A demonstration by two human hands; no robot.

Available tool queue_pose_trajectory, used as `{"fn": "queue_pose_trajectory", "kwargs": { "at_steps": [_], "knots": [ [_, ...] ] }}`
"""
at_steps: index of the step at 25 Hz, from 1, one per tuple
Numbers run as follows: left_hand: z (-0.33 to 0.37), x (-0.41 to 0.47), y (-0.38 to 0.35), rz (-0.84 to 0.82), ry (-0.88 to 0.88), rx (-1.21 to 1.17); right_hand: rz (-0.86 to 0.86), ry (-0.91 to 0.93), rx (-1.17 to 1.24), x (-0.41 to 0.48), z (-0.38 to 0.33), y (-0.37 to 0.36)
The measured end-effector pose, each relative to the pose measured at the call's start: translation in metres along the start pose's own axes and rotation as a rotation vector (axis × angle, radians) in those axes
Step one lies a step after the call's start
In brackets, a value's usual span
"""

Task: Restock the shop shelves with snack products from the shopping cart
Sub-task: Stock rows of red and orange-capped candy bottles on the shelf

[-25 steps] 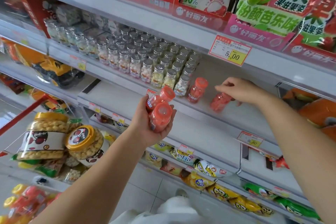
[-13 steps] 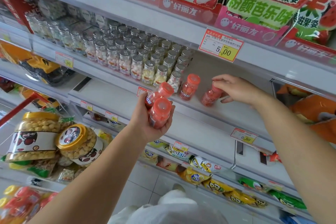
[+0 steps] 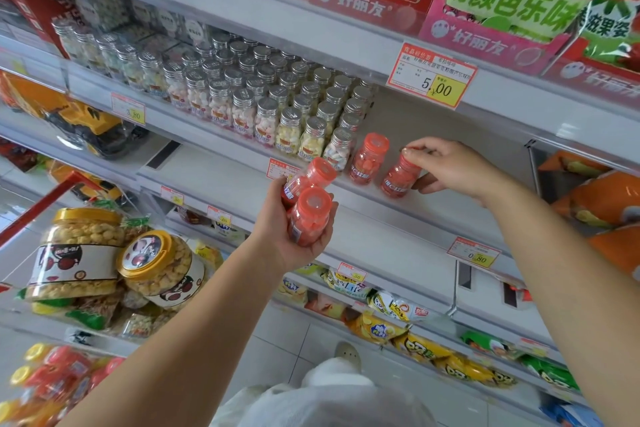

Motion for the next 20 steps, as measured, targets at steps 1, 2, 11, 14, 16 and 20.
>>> {"fn": "queue_pose_trajectory", "kwargs": {
  "at_steps": [1, 2, 11, 14, 16, 20],
  "knots": [
    [-0.001, 0.0, -0.001, -0.003, 0.005, 0.006, -0.007, 0.002, 0.0, 0.0, 0.0, 0.0],
    [-0.001, 0.0, -0.002, -0.008, 0.007, 0.011, -0.013, 0.003, 0.0, 0.0, 0.0, -0.001],
    [-0.003, 0.004, -0.008, -0.013, 0.019, 0.022, -0.024, 0.015, 0.041, 0.003, 0.002, -0.005],
    [-0.003, 0.005, -0.009, -0.011, 0.024, 0.035, -0.016, 0.005, 0.059, 0.007, 0.003, -0.007],
    [-0.002, 0.006, -0.009, -0.006, 0.021, 0.029, 0.039, 0.012, 0.069, 0.013, 0.001, -0.005],
    [0.0, 0.007, -0.008, 0.006, 0.008, 0.013, 0.083, 0.054, 0.052, 0.027, -0.016, -0.005]
  ]
}}
Point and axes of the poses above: each hand's wrist, its own x-axis towards the middle knuckle, its own y-axis out of the back of the hand, z = x × y, the point moved 1 cm from there along x, towards the middle knuckle, and after that the axes turned 10 degrees about x, right-handed, at the moved point
